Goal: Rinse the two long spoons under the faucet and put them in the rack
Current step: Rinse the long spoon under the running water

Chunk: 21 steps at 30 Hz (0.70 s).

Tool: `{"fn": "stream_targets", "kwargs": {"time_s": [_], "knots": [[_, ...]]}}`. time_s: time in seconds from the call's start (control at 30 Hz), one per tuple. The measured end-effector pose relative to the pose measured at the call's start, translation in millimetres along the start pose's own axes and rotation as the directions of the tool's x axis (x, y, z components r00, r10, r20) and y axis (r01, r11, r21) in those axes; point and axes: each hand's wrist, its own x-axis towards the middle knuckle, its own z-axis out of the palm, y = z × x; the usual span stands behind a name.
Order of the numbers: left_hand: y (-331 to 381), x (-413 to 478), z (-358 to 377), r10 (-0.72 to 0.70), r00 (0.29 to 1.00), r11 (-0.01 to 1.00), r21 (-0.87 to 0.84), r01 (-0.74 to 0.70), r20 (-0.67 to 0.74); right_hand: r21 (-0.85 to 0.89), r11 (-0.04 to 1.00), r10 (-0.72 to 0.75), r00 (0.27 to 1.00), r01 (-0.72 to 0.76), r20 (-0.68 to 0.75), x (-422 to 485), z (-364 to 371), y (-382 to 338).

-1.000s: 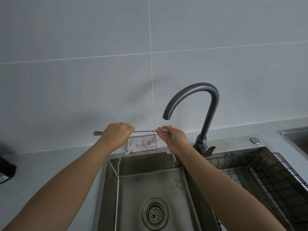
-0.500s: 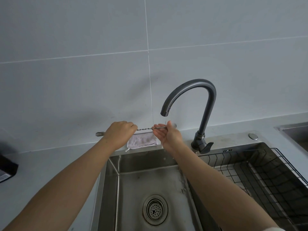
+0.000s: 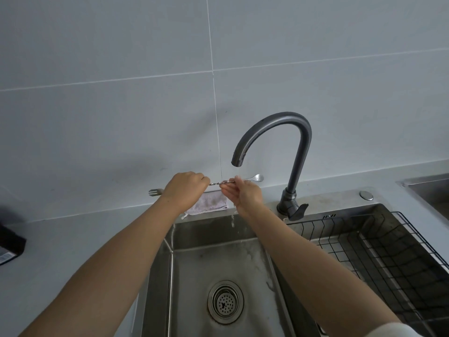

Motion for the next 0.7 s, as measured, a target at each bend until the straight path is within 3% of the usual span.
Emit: {"fn": "stream_targets", "kwargs": {"time_s": [0.1,0.43,0.57,0.7], "knots": [[1,-1,3,-0.001,0.999,1.0,0.004,0.002,-0.051,-0.009,1.0,-0.017,1.0,0.017,0.021,-2,-2,-2],[1,-4,5,-0.033,0.996,0.999,0.01,0.033,0.081,-0.035,0.996,0.084,0.996,-0.085,-0.021,-4,2,-4],[-7,-10,8,0.05,0.994,0.998,0.043,-0.045,-0.102,-0.028,0.998,0.05,0.998,-0.051,-0.037,-5,-1,-8],[-11,-16,15,0.074,0.986,0.997,0.048,-0.068,-0.149,-0.021,1.0,0.007,0.996,-0.009,-0.087,-4,-3,-4]]}}
